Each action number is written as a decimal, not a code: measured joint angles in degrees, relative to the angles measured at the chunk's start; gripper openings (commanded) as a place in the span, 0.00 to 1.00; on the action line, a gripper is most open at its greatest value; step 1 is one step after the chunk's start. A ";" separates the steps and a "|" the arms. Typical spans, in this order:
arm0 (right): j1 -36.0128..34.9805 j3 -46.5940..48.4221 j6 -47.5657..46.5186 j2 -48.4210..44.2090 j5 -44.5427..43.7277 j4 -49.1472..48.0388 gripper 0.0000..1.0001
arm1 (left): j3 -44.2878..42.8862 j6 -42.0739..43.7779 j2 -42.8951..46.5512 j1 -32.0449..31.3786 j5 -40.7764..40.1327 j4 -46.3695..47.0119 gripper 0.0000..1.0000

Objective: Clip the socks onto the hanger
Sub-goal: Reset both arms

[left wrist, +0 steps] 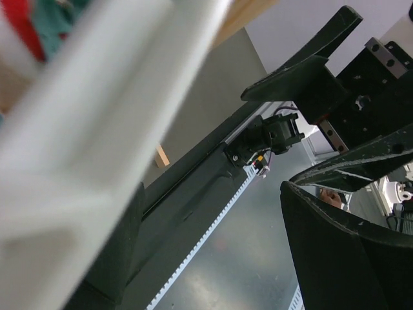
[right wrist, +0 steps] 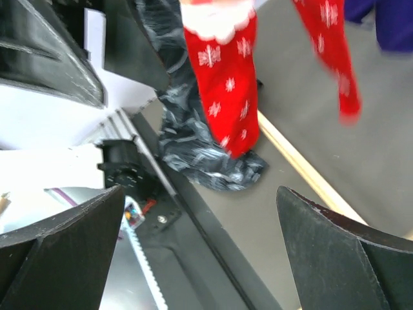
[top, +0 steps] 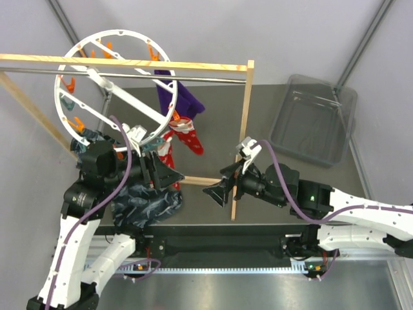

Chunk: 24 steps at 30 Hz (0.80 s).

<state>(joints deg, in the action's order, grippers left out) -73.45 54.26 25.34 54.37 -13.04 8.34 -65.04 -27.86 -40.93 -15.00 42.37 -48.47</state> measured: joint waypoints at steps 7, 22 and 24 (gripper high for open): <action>0.00 -2.45 -3.39 -1.38 -3.89 3.85 1.00 | 5.22 -4.83 6.23 -0.09 2.67 11.65 0.89; 0.00 -2.84 -1.97 -3.93 -10.01 8.98 1.00 | 2.51 -3.26 17.57 -0.09 6.51 16.92 0.90; 0.00 -2.82 -1.70 -4.13 -10.47 9.90 1.00 | 1.68 -2.82 18.34 -0.09 7.26 16.68 0.90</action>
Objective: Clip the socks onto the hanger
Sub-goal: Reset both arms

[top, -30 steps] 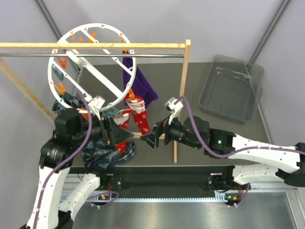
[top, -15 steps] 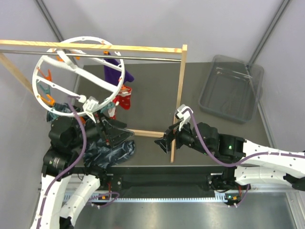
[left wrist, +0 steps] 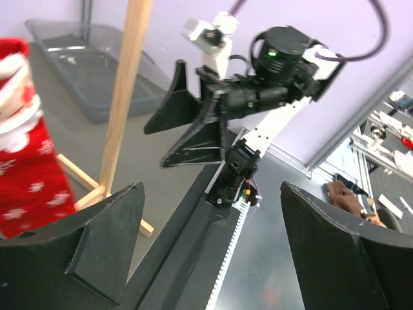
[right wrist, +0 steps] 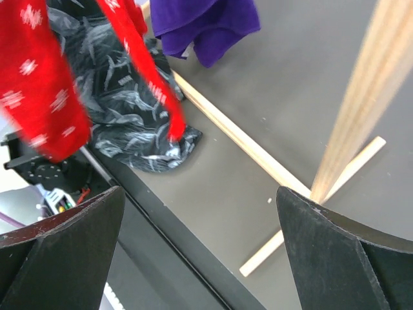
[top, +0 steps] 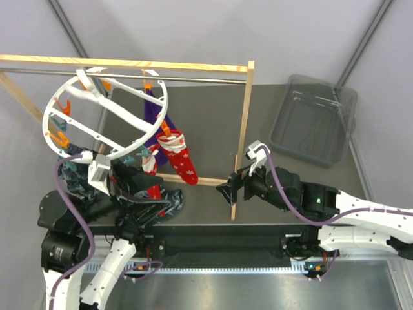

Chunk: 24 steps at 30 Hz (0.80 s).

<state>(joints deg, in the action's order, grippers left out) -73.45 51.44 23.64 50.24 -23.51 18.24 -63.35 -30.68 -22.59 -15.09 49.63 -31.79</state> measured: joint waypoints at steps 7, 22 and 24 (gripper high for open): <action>0.02 0.00 1.51 -2.05 -2.10 2.69 1.00 | -2.80 -2.43 2.34 -0.66 5.49 1.97 0.91; 0.02 -0.13 3.65 -9.64 -7.61 3.26 1.00 | -8.98 -16.61 -20.02 -5.64 7.93 22.73 0.95; 0.02 -0.55 3.61 -10.05 -8.59 3.34 1.00 | -6.36 -18.80 -22.71 -6.54 7.15 26.91 0.95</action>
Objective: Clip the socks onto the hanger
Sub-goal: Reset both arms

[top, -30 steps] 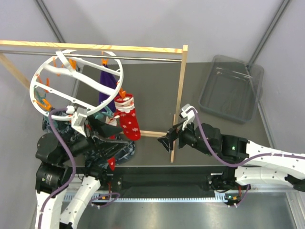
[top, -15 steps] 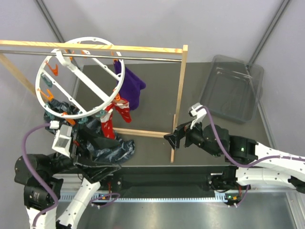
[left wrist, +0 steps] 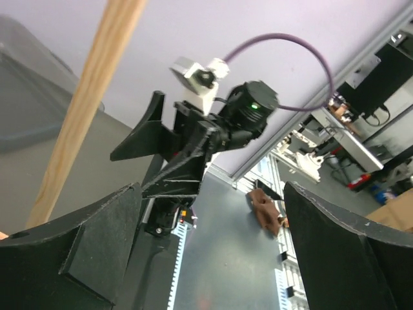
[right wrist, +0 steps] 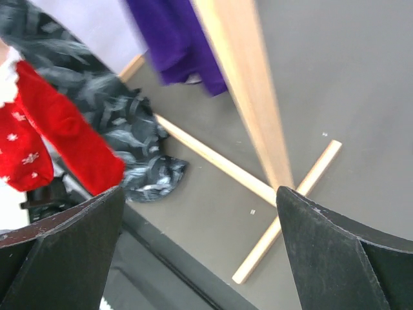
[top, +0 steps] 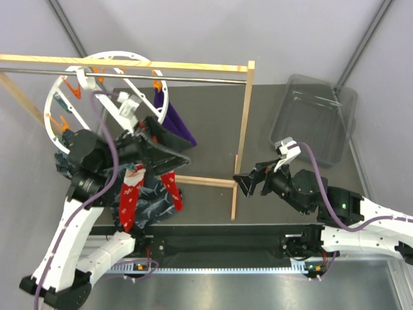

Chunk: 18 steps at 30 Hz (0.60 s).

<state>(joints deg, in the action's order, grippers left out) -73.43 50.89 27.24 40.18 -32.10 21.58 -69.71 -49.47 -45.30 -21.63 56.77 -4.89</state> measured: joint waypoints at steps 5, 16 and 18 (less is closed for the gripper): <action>0.00 -2.58 0.17 -0.94 -3.76 0.57 1.00 | 3.61 -0.85 -5.25 -8.55 -4.98 3.63 0.94; 0.07 -10.99 3.58 -4.61 -11.85 1.18 1.00 | 1.38 16.09 -8.85 -43.32 -37.44 -5.66 0.93; 0.09 -11.93 4.63 -5.40 -12.79 1.33 1.00 | 3.23 17.25 -7.50 -45.11 -43.30 -5.22 0.92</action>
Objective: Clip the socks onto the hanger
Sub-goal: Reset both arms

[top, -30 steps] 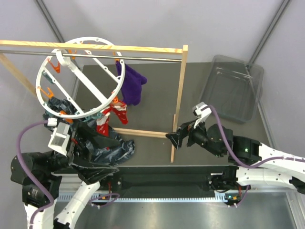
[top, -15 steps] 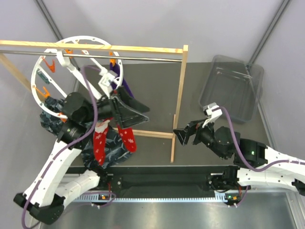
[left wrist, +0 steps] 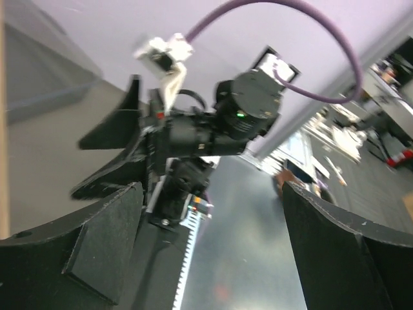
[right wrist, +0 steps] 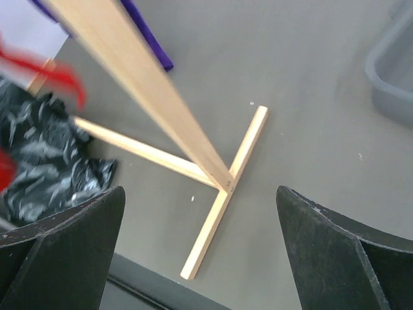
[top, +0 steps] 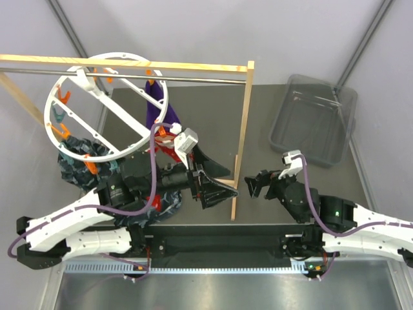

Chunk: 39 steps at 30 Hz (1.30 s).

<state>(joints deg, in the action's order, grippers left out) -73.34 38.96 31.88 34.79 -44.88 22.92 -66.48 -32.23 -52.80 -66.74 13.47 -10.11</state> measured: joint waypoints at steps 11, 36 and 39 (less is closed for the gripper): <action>0.00 -12.41 10.27 -4.66 -6.45 -0.20 1.00 | 16.83 7.10 2.38 -12.33 -31.87 10.16 0.99; 0.02 -21.64 11.87 -5.25 -1.90 -13.44 1.00 | 44.02 11.54 9.79 -24.57 -44.83 19.71 0.98; 0.02 -22.58 12.39 -5.16 -1.27 -14.91 1.00 | 46.18 9.14 14.16 -24.57 -44.09 18.73 0.98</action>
<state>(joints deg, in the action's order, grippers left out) -73.32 16.38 44.27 29.63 -46.15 8.01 -20.29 -23.09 -38.63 -91.31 -30.61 8.62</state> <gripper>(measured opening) 0.996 0.983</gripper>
